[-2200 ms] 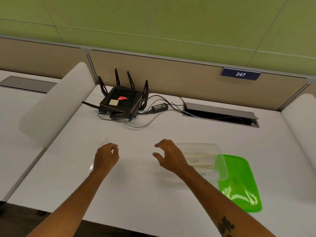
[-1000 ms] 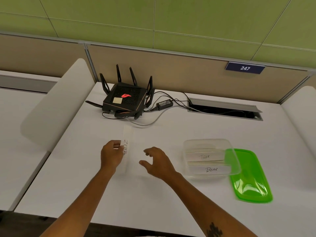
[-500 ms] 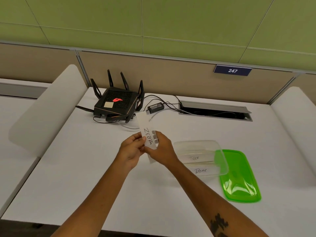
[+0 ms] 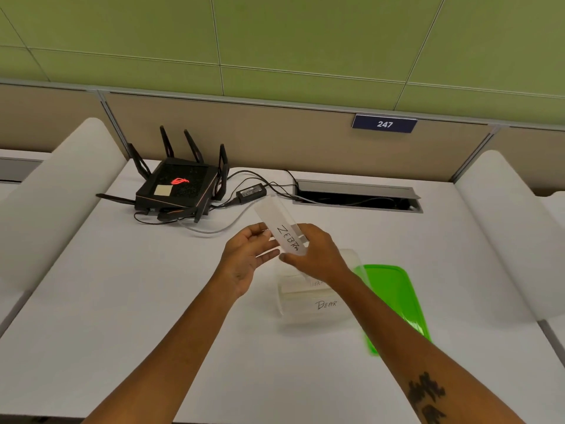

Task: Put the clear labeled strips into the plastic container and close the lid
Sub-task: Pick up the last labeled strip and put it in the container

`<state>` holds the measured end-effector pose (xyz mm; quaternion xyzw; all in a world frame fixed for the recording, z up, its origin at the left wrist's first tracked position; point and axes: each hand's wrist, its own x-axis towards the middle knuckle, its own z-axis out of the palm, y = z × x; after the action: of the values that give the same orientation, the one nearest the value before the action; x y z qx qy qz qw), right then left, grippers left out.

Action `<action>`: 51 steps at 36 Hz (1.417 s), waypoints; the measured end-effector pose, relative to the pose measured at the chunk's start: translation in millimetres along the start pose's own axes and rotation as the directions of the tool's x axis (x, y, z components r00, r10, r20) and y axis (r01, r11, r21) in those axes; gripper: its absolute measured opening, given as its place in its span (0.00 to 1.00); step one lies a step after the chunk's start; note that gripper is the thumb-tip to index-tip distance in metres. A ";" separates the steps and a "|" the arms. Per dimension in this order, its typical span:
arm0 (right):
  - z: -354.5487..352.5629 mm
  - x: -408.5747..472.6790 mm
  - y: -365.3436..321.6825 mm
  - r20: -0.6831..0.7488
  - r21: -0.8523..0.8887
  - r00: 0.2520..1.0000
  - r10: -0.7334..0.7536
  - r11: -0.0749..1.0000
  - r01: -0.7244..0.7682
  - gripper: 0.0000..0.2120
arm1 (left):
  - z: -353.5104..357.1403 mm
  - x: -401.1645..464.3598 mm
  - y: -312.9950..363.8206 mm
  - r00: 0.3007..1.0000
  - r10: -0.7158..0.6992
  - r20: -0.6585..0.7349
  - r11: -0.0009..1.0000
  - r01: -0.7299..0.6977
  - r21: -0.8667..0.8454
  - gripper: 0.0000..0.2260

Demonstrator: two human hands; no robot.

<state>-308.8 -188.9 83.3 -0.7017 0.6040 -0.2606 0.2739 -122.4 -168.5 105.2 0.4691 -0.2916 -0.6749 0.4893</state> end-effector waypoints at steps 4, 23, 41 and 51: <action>-22.5 -3.9 25.7 0.059 -0.141 0.998 -0.004 0.990 0.013 0.35 | 8.2 3.1 -1.0 0.998 0.022 -0.055 0.993 -0.015 0.121 0.13; -34.3 -25.7 98.4 0.372 -0.459 0.926 -0.060 0.856 0.239 0.36 | 22.2 -3.8 -54.6 0.992 0.006 -0.128 0.617 0.097 0.781 0.04; -10.9 -29.6 126.3 0.503 -0.492 0.862 -0.064 0.799 0.347 0.29 | 48.8 -10.5 -94.4 0.971 0.028 -0.239 0.130 0.234 0.964 0.15; -6.3 -24.5 126.4 0.554 -0.528 0.831 -0.042 0.755 0.390 0.23 | 59.7 -10.3 -100.8 0.970 -0.005 -0.244 0.007 0.244 0.970 0.11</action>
<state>-405.5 -180.3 -1.4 -0.8620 0.4718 0.1171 0.1437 -215.4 -127.4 46.1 0.7559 -0.5938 -0.2750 -0.0180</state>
